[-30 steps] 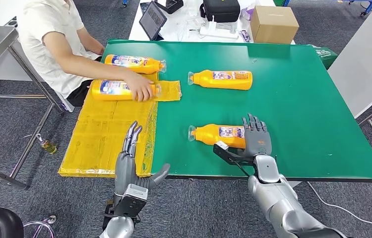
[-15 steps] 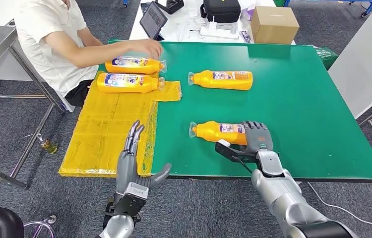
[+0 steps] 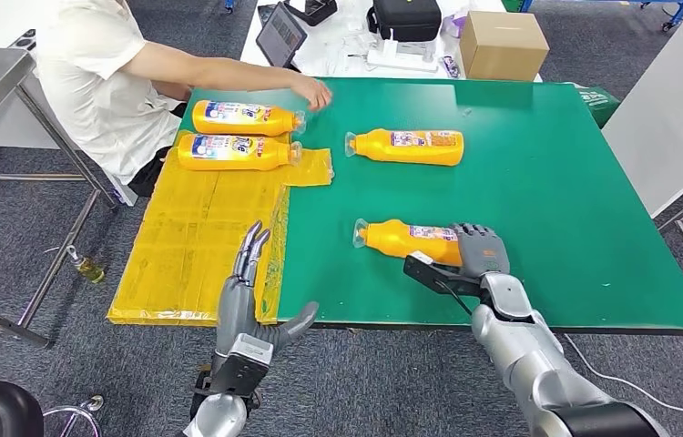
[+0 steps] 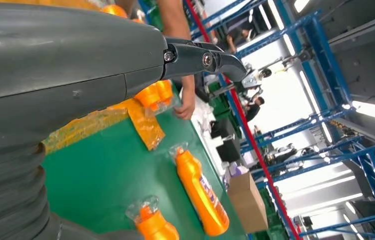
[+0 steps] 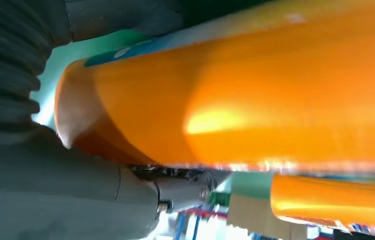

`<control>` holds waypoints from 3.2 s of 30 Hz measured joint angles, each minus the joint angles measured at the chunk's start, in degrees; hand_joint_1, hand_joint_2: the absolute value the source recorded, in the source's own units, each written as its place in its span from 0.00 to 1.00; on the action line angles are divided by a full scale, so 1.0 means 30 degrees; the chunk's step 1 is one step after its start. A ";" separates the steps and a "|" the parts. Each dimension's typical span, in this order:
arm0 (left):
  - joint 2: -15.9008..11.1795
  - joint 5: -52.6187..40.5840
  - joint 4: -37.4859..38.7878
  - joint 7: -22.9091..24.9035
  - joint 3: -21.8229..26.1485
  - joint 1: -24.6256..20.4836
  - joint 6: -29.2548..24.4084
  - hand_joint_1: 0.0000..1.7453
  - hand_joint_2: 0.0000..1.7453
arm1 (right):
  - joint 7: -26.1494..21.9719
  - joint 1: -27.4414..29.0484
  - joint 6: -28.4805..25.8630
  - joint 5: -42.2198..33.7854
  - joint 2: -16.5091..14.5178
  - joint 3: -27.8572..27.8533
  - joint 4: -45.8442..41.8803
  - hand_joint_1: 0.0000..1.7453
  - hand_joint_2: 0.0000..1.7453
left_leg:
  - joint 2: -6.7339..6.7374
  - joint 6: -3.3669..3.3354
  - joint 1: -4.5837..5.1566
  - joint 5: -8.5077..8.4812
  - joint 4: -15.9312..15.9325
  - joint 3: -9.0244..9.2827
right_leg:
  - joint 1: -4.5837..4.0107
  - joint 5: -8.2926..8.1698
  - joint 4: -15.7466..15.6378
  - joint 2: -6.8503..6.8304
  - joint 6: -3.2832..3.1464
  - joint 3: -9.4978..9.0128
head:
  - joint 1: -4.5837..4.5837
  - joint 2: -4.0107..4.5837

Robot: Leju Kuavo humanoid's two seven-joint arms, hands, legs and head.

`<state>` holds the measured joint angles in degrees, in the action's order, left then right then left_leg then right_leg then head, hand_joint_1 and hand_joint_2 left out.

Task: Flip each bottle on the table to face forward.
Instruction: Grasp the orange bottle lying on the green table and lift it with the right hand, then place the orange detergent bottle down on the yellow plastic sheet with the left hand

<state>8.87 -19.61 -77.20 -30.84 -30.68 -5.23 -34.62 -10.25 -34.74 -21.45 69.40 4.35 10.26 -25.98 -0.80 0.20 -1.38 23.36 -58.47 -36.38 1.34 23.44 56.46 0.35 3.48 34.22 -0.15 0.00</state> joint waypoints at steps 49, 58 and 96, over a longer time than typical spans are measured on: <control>0.0328 1.7987 -0.0807 0.3586 -0.0147 -0.0191 0.5861 0.12 1.00 | -0.6671 0.5331 -0.2846 -1.2312 -0.4497 0.9860 -0.9009 0.99 1.00 | 0.0074 0.0011 -0.0009 0.0020 0.0005 -0.0089 | -0.0005 0.0006 0.0011 0.0043 -0.0007 0.0117 | 0.0003 0.0000; 0.0220 1.8958 -0.0896 0.3543 0.0249 -0.0245 0.7909 1.00 1.00 | -0.6851 0.5233 -0.2482 -1.3250 -0.4501 1.0311 -0.9009 0.00 1.00 | 0.0077 0.0010 -0.0008 0.0020 0.0005 -0.0093 | -0.0004 0.0007 0.0011 0.0044 -0.0007 0.0124 | 0.0003 0.0002; -0.3777 -0.6779 0.8215 0.6373 0.4330 -0.5565 0.2391 0.98 1.00 | -0.9879 0.9961 -0.6212 -1.4186 -0.4231 0.7151 -1.8079 0.00 0.00 | 0.0078 0.0021 -0.0020 0.0007 0.0007 -0.0085 | -0.0011 0.0006 0.0022 0.0044 -0.0015 0.0116 | -0.0008 0.0000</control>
<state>-2.46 -39.95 -52.55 -11.72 -17.69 -21.92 -27.45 -39.89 -4.85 -40.09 26.84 -8.34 31.71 -80.21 -0.57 0.26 -1.44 23.39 -58.45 -36.64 1.31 23.46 56.53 0.48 3.43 34.57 -0.17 0.00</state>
